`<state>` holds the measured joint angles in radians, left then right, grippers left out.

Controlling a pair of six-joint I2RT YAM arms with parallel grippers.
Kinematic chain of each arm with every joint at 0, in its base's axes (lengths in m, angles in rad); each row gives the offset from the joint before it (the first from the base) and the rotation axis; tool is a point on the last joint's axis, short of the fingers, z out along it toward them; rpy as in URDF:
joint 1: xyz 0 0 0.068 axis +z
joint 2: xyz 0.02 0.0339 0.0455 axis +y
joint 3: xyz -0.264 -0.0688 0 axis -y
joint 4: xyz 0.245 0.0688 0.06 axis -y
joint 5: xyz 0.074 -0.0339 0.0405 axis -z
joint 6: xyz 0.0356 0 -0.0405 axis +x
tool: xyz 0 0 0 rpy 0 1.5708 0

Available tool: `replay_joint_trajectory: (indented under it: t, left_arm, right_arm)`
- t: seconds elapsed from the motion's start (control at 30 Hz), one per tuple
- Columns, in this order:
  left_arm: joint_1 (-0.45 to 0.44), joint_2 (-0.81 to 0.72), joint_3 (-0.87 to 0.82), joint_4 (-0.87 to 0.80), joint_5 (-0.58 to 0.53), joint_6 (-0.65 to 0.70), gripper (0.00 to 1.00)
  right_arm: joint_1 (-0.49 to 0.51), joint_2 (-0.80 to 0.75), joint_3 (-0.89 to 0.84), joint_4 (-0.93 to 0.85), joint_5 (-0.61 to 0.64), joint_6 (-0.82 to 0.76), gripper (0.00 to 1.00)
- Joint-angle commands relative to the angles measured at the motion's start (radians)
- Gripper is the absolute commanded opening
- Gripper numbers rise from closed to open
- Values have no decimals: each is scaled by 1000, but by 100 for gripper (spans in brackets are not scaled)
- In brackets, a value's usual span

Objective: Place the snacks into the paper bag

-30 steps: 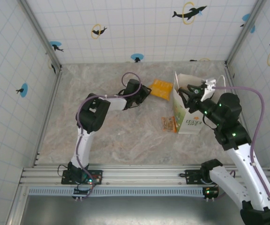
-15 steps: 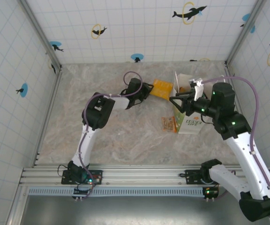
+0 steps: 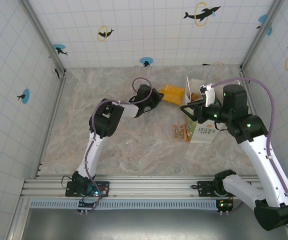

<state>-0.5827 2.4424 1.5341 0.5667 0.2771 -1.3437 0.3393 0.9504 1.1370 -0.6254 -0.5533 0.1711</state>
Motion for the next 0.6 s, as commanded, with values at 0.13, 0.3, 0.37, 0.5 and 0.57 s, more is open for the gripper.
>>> replay_joint_trajectory:
  t: [0.13,0.3,0.37,0.5,0.57]
  left_arm:
    - [-3,-45,1,-64,-23,70,0]
    - [-2,-156,-6,-139,-17,179,0]
    - [-2,-206,-13,-182,-18,240,0]
    - [-2,-325,-43,-264,-9,390,0]
    - [-3,-385,-58,-315,-4,469,0]
  right_arm:
    - [-3,-11,23,-1,0,5,47]
    - [-3,-7,29,12,0,7,47]
    - [-3,-6,29,25,-7,8,47]
    - [-3,-1,27,72,-29,15,47]
    - [-3,9,31,86,-33,13,47]
